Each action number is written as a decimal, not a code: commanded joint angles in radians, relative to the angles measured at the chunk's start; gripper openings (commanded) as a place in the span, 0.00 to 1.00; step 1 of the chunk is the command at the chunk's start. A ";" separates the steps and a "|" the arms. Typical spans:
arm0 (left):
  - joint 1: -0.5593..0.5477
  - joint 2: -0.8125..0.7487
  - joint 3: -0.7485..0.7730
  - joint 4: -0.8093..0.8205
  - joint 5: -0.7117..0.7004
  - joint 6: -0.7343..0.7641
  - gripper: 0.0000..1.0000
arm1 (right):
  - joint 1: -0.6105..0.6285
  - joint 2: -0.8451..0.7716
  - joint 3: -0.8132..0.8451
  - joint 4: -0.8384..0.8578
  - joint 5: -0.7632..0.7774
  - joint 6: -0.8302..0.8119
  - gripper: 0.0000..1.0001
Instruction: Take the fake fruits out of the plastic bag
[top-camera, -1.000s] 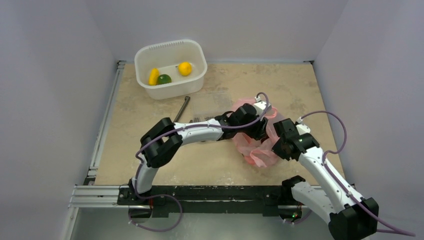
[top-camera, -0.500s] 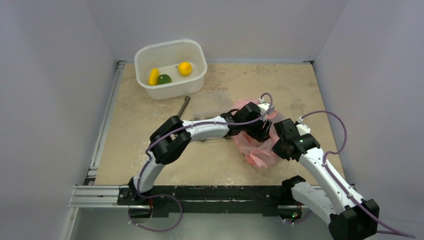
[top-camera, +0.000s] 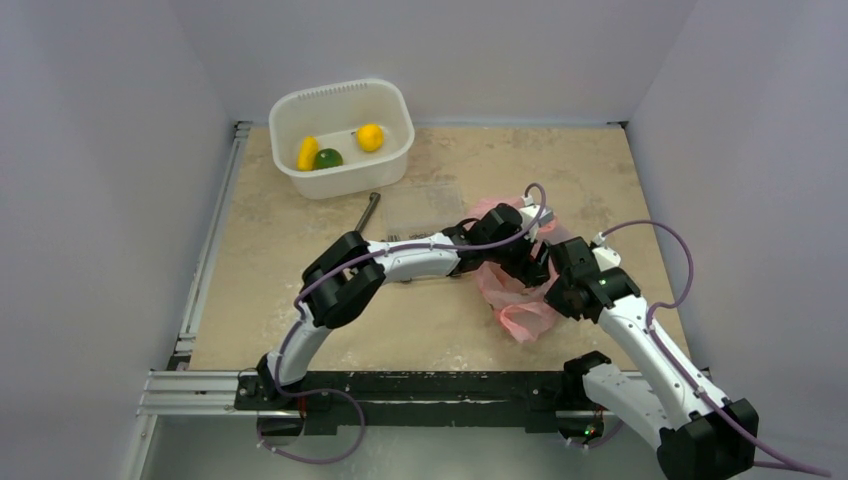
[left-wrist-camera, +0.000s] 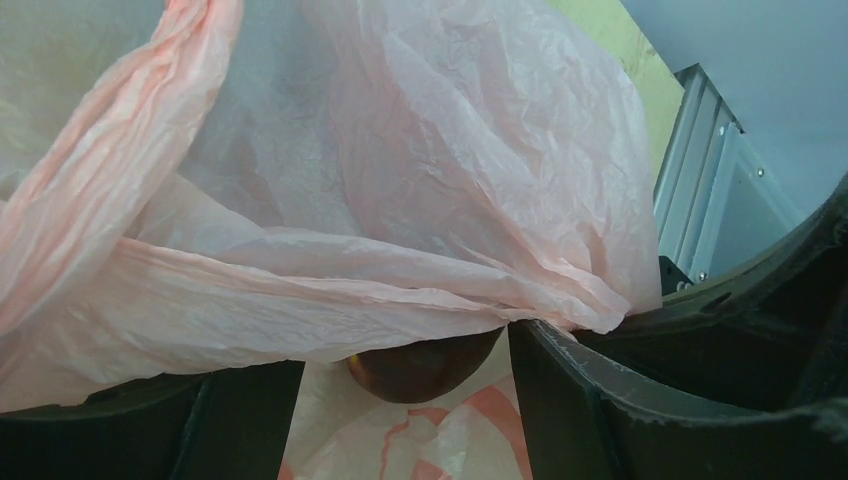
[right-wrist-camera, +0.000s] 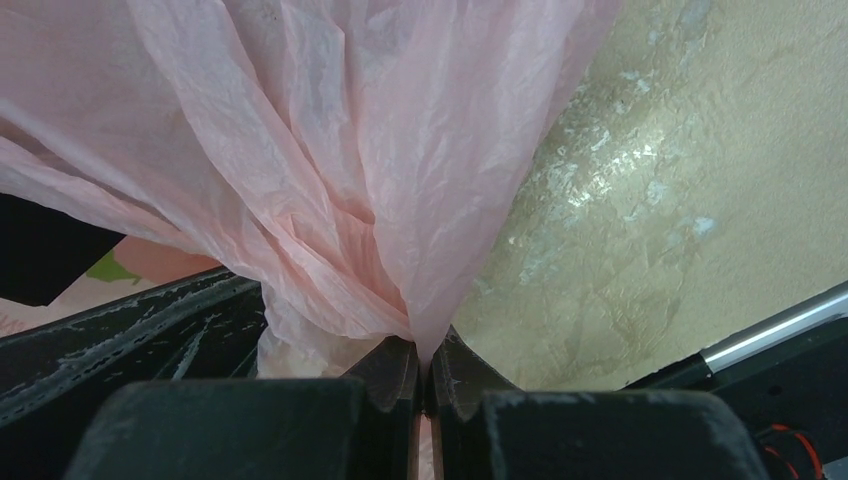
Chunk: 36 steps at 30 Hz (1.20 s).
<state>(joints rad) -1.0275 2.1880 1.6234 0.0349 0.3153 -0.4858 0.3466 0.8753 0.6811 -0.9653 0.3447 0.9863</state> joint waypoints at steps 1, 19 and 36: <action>-0.002 0.036 0.071 -0.050 -0.035 -0.037 0.72 | 0.003 -0.019 0.002 0.030 -0.014 -0.001 0.00; -0.016 0.220 0.239 -0.174 -0.064 -0.070 0.71 | 0.003 -0.013 -0.014 0.045 -0.026 0.002 0.00; -0.004 0.188 0.065 0.095 0.209 -0.153 0.53 | 0.003 -0.052 -0.006 0.016 -0.018 0.024 0.00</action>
<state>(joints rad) -1.0313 2.3692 1.7378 0.1379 0.4889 -0.6289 0.3466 0.8463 0.6781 -0.9398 0.3222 0.9882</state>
